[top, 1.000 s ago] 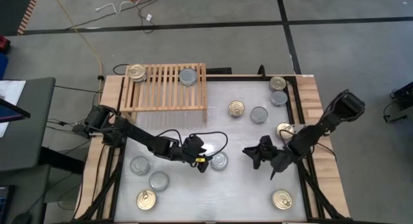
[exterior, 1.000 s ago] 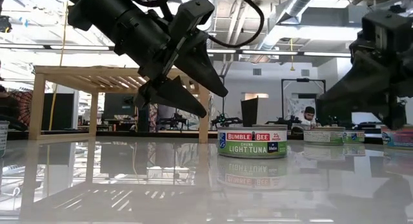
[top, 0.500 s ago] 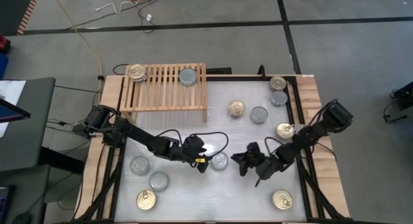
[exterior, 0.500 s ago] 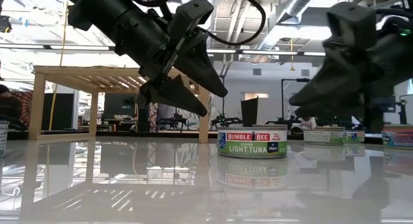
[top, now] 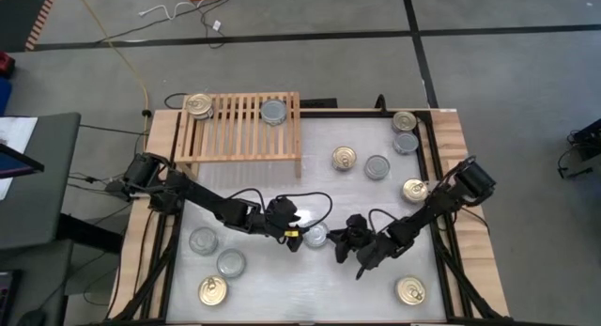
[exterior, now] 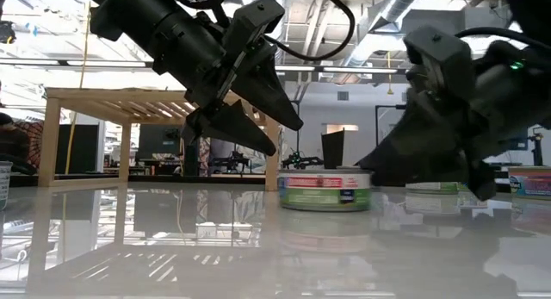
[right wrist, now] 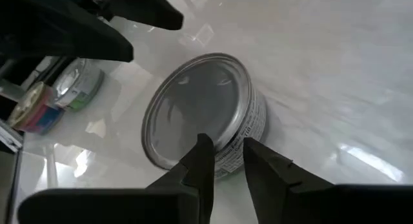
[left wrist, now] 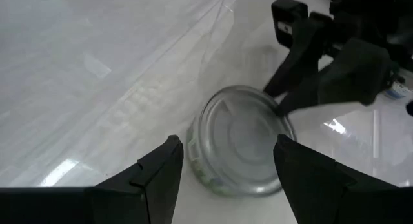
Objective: Stack canned seafood by type on shelf
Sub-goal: Stack the green tuna can on top of the green tuna can on the shelf
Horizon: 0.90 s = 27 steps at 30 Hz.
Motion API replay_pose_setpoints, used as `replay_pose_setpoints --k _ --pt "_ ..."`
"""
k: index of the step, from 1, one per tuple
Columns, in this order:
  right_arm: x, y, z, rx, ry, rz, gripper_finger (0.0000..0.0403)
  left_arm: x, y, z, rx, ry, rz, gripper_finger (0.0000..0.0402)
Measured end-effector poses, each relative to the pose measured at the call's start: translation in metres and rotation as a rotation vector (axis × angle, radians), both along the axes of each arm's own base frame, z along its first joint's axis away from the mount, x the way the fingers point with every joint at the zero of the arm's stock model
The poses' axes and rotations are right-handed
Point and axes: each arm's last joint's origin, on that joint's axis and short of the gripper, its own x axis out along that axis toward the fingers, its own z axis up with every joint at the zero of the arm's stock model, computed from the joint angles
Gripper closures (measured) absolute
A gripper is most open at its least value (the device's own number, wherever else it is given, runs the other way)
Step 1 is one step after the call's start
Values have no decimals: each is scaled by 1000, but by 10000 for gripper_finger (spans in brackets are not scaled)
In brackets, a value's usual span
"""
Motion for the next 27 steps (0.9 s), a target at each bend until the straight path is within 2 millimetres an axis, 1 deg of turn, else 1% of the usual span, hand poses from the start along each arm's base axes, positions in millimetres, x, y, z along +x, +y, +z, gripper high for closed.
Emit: replay_pose_setpoints --k 5,9,14,19,27 --pt "7 -1 -2 -5 5 -11 294 -1 0 -1 -8 7 5 171" --pt "9 -3 -2 1 2 -20 294 -4 0 -5 -16 59 2 171" --pt "8 -4 4 60 -19 -37 294 -8 2 -10 -55 114 50 171" --pt "9 -6 11 82 -43 -43 294 -6 2 -9 -62 95 55 171" --pt "16 -20 10 148 -16 -42 294 -5 2 -7 -59 76 48 171"
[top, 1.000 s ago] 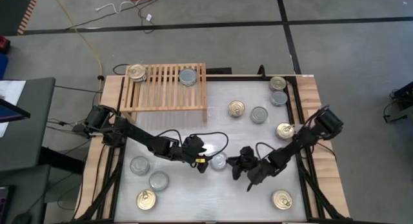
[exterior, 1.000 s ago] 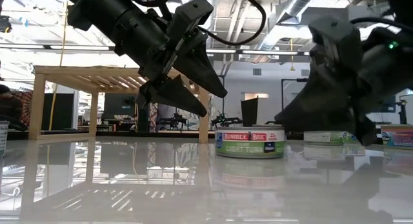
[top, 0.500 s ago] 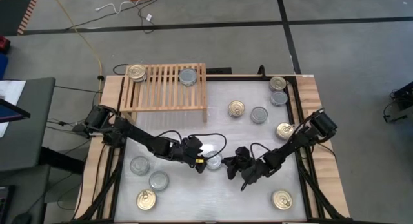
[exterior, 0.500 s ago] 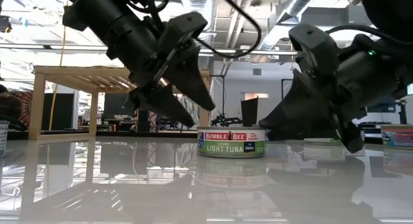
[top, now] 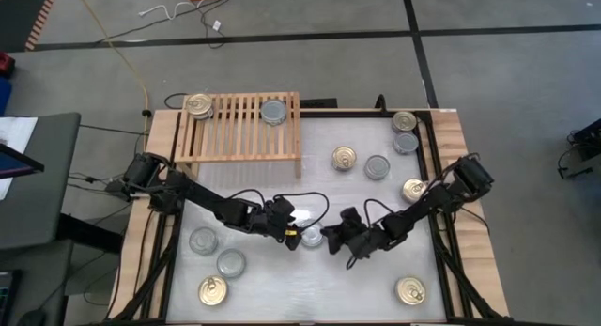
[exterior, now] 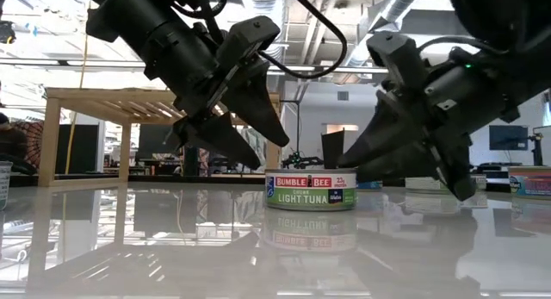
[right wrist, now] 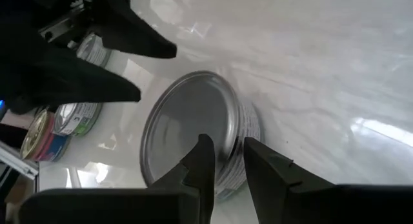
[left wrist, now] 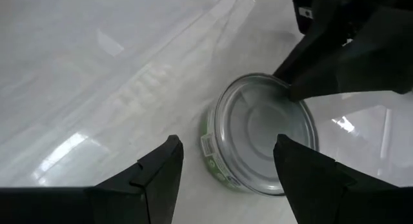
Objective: Stack canned seafood by type on shelf
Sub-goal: Stack the green tuna can on top of the green tuna can on the shelf
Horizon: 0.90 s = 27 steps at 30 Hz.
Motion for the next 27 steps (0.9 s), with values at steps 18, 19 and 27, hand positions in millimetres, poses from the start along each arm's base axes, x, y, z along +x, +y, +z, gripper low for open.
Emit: replay_pose_setpoints --k 18,19,27 --pt "0 -4 -2 -11 43 12 346 -1 1 -1 11 16 -3 171" --pt "0 -4 -2 -12 43 12 351 -1 1 -1 3 14 4 171" --pt "0 -3 -2 -35 51 25 378 -1 0 -1 -148 2 67 171"
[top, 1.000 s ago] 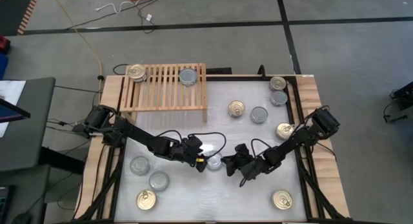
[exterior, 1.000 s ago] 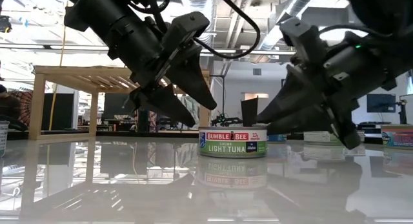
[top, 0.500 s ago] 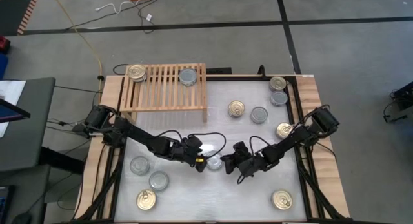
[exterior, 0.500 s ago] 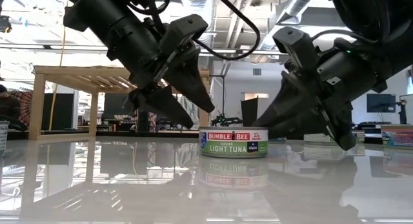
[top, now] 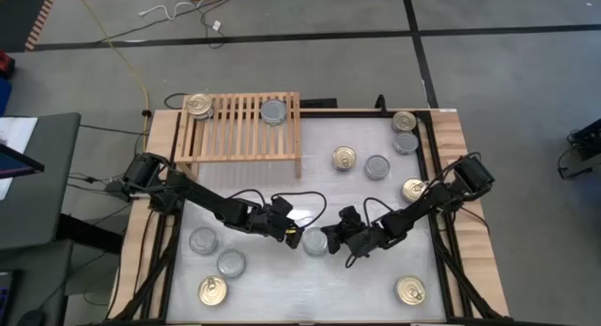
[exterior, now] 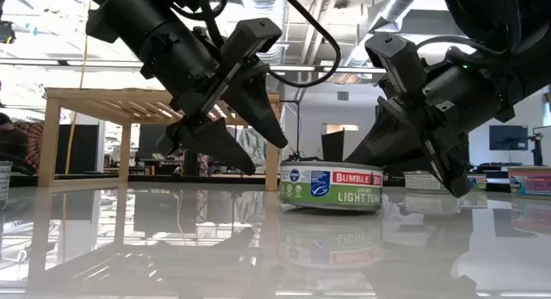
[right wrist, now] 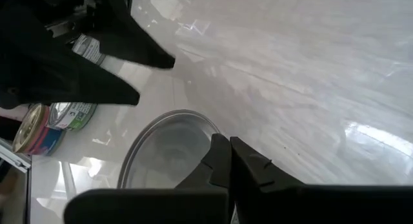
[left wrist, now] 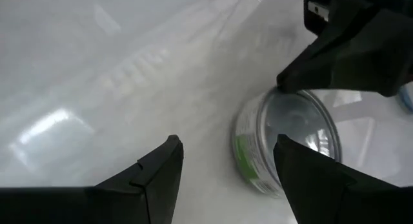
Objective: Stack canned seafood by type on shelf
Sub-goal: Stack the green tuna can on top of the green tuna can on the shelf
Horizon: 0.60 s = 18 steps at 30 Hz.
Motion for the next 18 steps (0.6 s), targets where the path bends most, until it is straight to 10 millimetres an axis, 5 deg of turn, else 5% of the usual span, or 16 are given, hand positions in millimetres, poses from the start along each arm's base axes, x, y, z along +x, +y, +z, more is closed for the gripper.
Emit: replay_pose_setpoints --k 18 --pt "0 0 -1 -63 26 48 380 -7 -38 1 -327 -57 71 171"
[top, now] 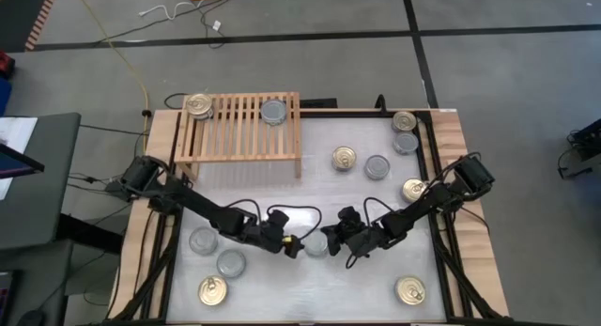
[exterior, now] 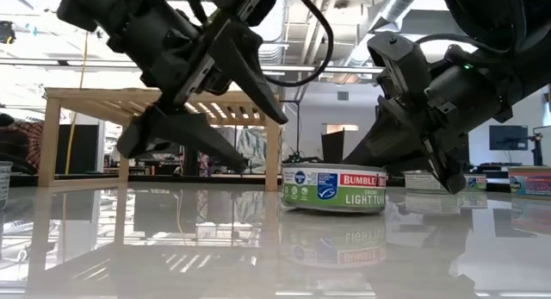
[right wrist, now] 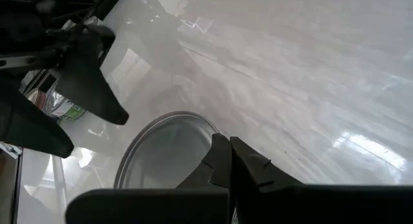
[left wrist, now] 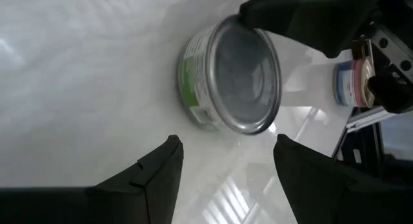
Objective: Stack canned seafood by type on shelf
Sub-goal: Stack the green tuna can on top of the green tuna can on the shelf
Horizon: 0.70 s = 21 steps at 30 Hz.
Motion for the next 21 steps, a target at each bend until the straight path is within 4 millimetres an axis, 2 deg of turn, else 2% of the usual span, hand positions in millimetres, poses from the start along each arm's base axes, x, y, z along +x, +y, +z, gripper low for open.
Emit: replay_pose_setpoints --k 6,9,21 --pt "0 0 0 0 4 1 381 16 -17 -35 -85 -89 20 171" --pt "0 0 0 0 2 2 380 24 -21 -43 -136 -170 27 171" --pt "-1 0 -1 -7 14 3 380 22 -19 -39 -108 -157 19 171"
